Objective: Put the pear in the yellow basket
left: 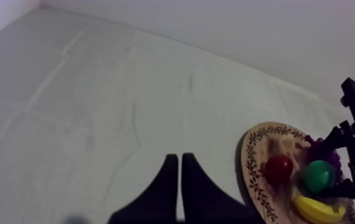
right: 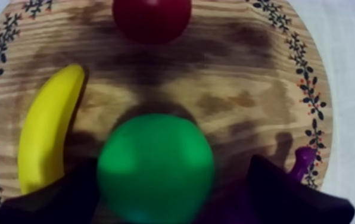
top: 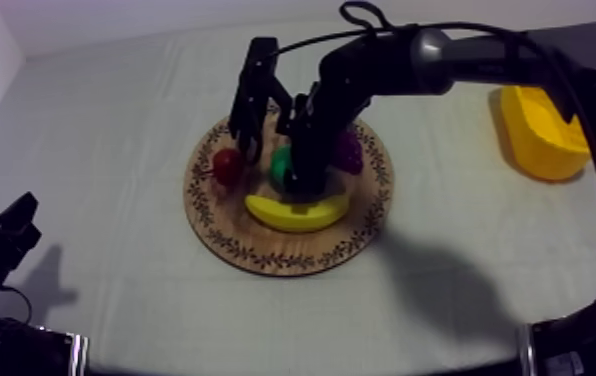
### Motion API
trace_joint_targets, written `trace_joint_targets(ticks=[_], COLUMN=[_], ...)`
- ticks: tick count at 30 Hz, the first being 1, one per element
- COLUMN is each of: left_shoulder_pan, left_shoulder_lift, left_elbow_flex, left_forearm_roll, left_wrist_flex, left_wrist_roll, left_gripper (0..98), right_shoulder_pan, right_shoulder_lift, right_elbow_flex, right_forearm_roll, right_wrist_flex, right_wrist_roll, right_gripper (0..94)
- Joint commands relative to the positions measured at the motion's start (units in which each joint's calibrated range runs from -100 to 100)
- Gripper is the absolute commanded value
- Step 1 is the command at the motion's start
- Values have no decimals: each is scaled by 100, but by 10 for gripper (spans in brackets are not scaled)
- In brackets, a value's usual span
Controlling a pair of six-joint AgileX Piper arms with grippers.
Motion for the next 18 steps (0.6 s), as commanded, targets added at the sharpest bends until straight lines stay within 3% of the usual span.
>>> trace_joint_targets(ticks=[1,7,15,18], left_shoulder_pan=[1,1,1,1], left_shoulder_lift=[0,0,0,0], left_elbow_flex=[2,2,2,2], left_forearm_roll=[-2,-2,-2,-2], left_wrist_flex=[1,1,1,1], left_wrist_roll=[0,-1,-3,-2], left_gripper=[1,1,1,1], right_shoulder_pan=[1,-44,-99,-107], right_shoulder_lift=[34,206,334,355], right_elbow_flex=[-30,-156,-211,-230], right_forearm_roll=[2,0,-61,-74], right_wrist_flex=[7,53,66,66], right_wrist_roll=[-11,10,60,56], right_gripper=[817,775,516,467])
